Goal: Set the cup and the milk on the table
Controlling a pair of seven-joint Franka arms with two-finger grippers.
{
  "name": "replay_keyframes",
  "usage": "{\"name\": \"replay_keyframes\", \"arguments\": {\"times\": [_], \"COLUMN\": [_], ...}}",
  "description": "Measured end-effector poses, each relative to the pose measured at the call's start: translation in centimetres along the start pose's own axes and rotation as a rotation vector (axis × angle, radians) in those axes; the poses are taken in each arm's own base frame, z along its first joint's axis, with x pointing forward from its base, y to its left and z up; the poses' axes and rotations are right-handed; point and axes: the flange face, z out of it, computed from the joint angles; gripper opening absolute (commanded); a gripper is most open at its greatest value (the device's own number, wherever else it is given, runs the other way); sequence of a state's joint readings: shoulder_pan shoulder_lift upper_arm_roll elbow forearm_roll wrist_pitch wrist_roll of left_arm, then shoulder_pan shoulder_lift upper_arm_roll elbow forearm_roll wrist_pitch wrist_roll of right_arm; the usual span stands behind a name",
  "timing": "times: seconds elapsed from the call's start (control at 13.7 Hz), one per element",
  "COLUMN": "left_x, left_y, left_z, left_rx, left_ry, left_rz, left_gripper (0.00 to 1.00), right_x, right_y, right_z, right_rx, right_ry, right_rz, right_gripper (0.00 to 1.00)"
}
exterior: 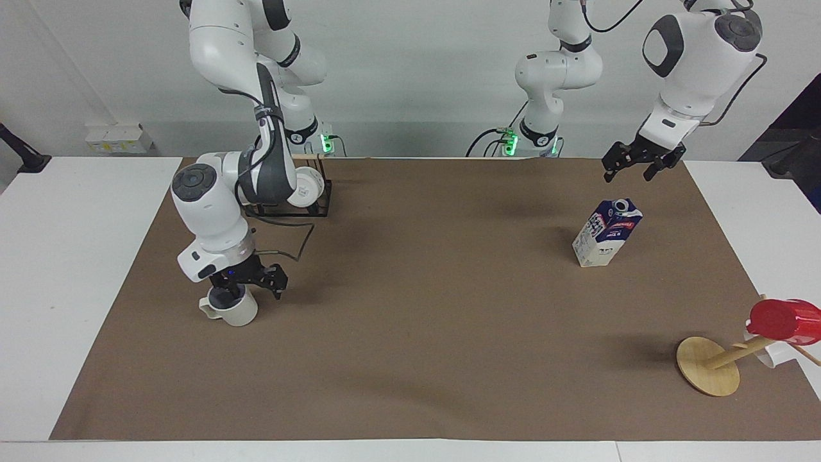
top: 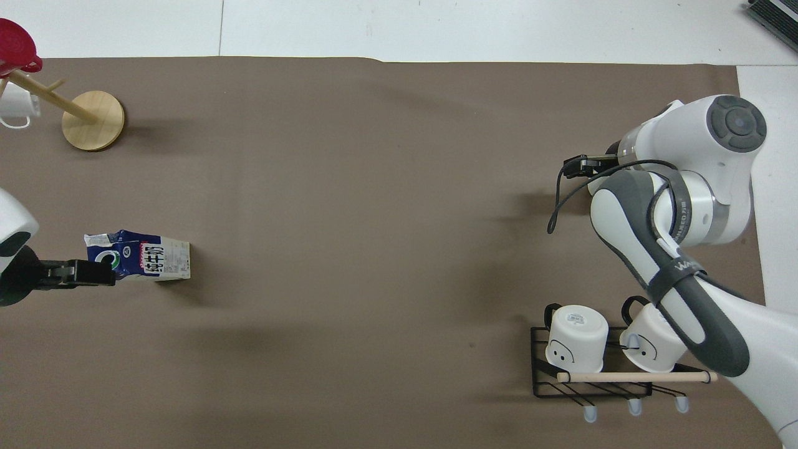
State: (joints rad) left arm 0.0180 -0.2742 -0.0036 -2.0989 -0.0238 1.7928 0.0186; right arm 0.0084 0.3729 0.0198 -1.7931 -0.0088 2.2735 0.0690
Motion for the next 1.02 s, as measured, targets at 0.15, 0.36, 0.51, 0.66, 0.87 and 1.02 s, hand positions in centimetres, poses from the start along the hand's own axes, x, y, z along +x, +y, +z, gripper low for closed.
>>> {"name": "replay_keyframes", "arguments": {"times": [0.15,0.36,0.51,0.66,0.87,1.02], "left_x": [0.0,0.1,0.3,0.6,1.2,1.8], "left_y": [0.0,0.0,0.0,-0.1,-0.1,-0.1], "left_z": [0.0,0.3,0.9,1.6,2.9,4.1], "left_rx": [0.0,0.0,0.001,0.001,0.001,0.002], "left_ry": [0.002,0.013,0.029,0.038,0.049,0.057], "left_rz": [0.0,0.0,-0.001,-0.001,-0.002,-0.002], "left_gripper": [1.0,1.0,1.0,1.0,1.0,1.0], "right_x": [0.1,0.1,-0.1,-0.3,-0.5,-0.4], "right_y": [0.5,1.1,1.4,2.0,2.6,2.5], "right_z": [0.4,0.5,0.7,0.9,0.9,0.0], "right_rx": [-0.01,-0.012,-0.014,-0.016,-0.017,-0.017], "right_ry": [0.001,-0.002,-0.015,-0.033,-0.045,-0.037], "right_rz": [-0.021,-0.033,-0.033,-0.029,-0.023,-0.021], "right_gripper": [0.94,0.35,0.04,0.0,0.0,0.0]}}
